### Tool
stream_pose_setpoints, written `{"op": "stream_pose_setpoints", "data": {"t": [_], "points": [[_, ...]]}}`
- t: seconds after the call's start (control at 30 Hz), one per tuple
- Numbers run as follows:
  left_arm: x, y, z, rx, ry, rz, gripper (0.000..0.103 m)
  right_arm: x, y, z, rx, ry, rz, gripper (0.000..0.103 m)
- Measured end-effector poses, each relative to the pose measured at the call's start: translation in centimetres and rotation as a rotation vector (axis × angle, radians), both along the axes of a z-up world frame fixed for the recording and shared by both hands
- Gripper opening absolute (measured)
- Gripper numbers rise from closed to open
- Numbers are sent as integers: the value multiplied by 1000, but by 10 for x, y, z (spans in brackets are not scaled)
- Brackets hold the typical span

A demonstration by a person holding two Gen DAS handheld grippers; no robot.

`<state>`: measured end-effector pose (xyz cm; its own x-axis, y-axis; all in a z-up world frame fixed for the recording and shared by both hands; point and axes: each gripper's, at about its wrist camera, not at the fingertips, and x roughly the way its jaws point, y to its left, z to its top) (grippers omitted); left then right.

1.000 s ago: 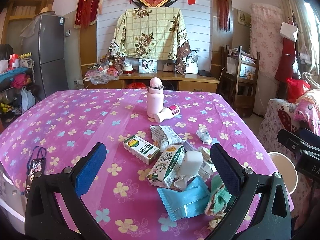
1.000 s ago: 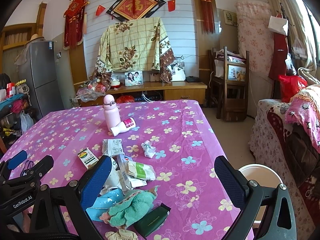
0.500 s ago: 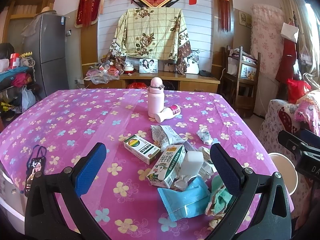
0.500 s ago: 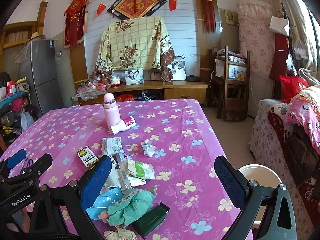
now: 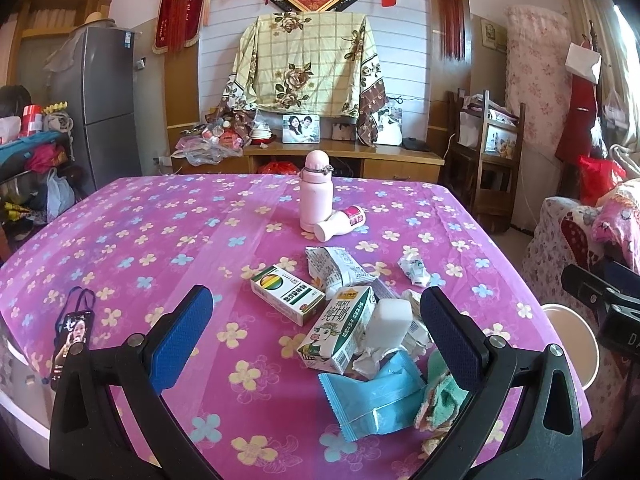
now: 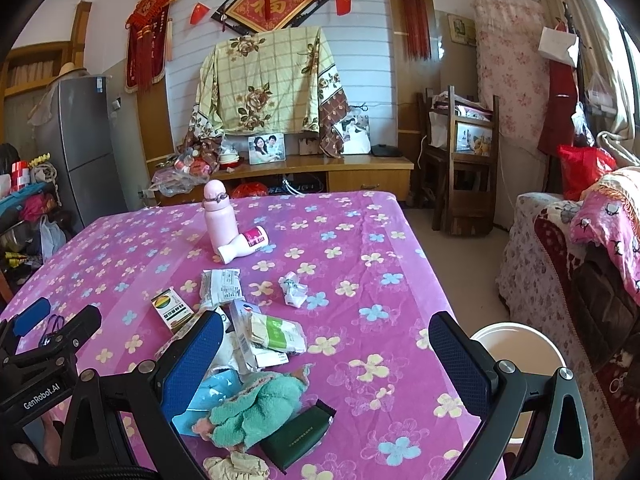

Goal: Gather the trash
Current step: 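Move both tools toward the blue wrapper and green towel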

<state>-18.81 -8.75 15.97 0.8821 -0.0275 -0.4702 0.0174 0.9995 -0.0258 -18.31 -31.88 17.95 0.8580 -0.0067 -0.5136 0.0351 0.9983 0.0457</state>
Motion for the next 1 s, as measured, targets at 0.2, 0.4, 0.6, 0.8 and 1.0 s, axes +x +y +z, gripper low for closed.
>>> {"op": "stream_pose_setpoints", "data": {"t": [0.2, 0.4, 0.6, 0.8, 1.0], "points": [[1, -2, -2, -4, 11, 6, 103, 1, 4, -5, -9, 15, 1, 102], [1, -2, -2, -4, 10, 6, 103, 1, 4, -7, -16, 22, -1, 102], [1, -2, -3, -3, 14, 5, 103, 0, 3, -11, -16, 26, 2, 102], [1, -3, -7, -1, 21, 6, 103, 1, 3, -11, -9, 28, 3, 102], [2, -2, -11, -8, 36, 11, 103, 1, 4, -13, -14, 33, 4, 102]]}}
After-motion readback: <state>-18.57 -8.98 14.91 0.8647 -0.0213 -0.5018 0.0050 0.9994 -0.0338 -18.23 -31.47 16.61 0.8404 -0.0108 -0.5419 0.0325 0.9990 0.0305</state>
